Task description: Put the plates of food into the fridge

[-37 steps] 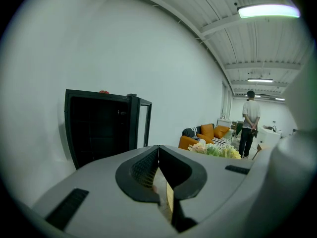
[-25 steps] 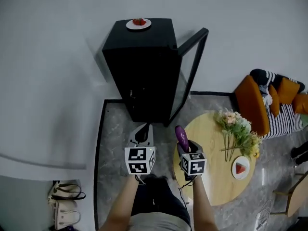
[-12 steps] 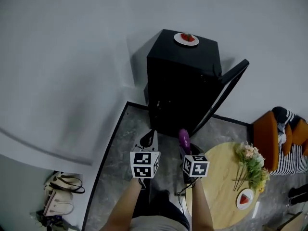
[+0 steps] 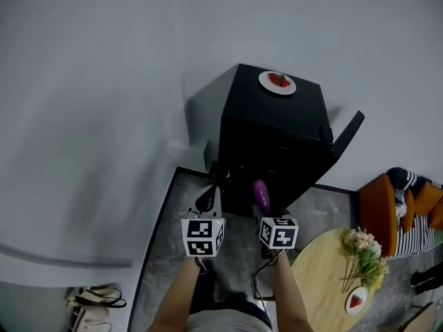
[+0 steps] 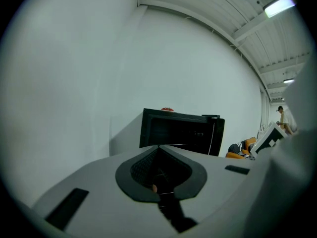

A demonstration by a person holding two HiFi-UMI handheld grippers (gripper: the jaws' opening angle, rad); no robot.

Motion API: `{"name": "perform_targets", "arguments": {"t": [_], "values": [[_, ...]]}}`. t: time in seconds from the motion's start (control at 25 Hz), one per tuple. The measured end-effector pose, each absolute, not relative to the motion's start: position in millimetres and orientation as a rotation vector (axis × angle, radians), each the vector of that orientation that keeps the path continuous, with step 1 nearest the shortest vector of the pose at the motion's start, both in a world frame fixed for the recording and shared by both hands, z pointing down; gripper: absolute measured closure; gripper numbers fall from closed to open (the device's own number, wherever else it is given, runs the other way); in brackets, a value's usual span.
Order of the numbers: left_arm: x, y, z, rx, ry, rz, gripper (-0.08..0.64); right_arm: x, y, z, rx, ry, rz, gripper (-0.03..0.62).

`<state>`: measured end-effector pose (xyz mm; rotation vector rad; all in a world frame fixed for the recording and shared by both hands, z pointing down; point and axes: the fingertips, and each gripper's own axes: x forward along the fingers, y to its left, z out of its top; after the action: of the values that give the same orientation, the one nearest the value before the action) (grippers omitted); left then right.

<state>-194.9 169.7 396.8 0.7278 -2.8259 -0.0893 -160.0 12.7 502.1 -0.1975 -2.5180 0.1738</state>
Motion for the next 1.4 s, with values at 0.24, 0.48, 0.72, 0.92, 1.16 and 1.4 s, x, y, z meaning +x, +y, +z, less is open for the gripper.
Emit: {"name": "perform_targets", "arguments": {"t": [0.24,0.48,0.72,0.92,1.16,1.4], "values": [[-243,205,395,0.732,-2.829,-0.108,0.551,-216,36,493,-0.152,-2.539,0.132,0.387],[-271,226,395,0.752,-2.829,-0.095,0.551,-256,48,480,-0.089,-2.579,0.117,0.387],[-284,224,400,0.763,-2.819,-0.124,0.551,-288,47,474,-0.071,-2.614,0.134,0.387],[-293,218,402,0.755,-2.815,-0.129,0.551,-319,33,468,-0.027,-2.667,0.115,0.387],[-311,203,391,0.762,-2.853,-0.111,0.551,-369,23,470,-0.004,-2.68,0.088,0.387],[-326,189,391,0.759,-2.846,-0.107,0.551,-407,20,465,-0.028,-2.76,-0.02,0.387]]}}
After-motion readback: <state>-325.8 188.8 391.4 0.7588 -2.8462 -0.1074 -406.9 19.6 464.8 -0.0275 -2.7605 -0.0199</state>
